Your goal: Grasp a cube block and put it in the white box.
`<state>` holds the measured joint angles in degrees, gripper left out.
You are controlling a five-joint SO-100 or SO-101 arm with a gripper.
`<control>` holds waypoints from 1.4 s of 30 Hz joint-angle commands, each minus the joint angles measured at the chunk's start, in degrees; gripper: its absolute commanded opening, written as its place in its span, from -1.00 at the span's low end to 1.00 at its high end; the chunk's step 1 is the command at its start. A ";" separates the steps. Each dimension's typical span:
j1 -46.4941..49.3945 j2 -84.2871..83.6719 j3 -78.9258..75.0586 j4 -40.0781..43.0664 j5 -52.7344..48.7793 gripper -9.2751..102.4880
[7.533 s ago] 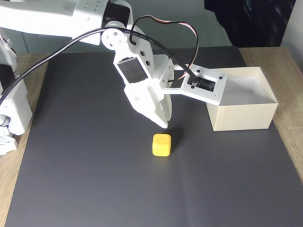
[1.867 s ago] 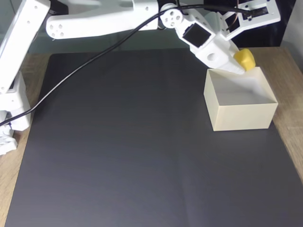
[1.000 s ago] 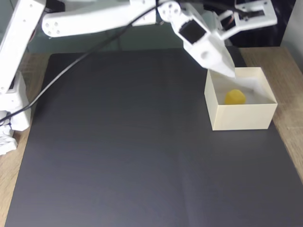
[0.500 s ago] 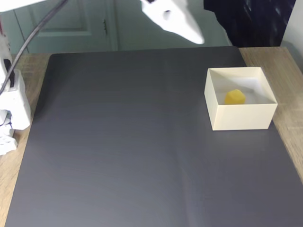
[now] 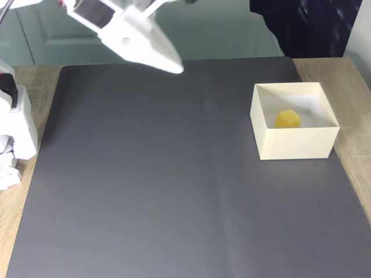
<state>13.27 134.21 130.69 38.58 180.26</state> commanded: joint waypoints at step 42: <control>2.20 44.82 43.59 -3.87 1.23 -0.83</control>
<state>16.08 176.84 174.02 34.72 181.32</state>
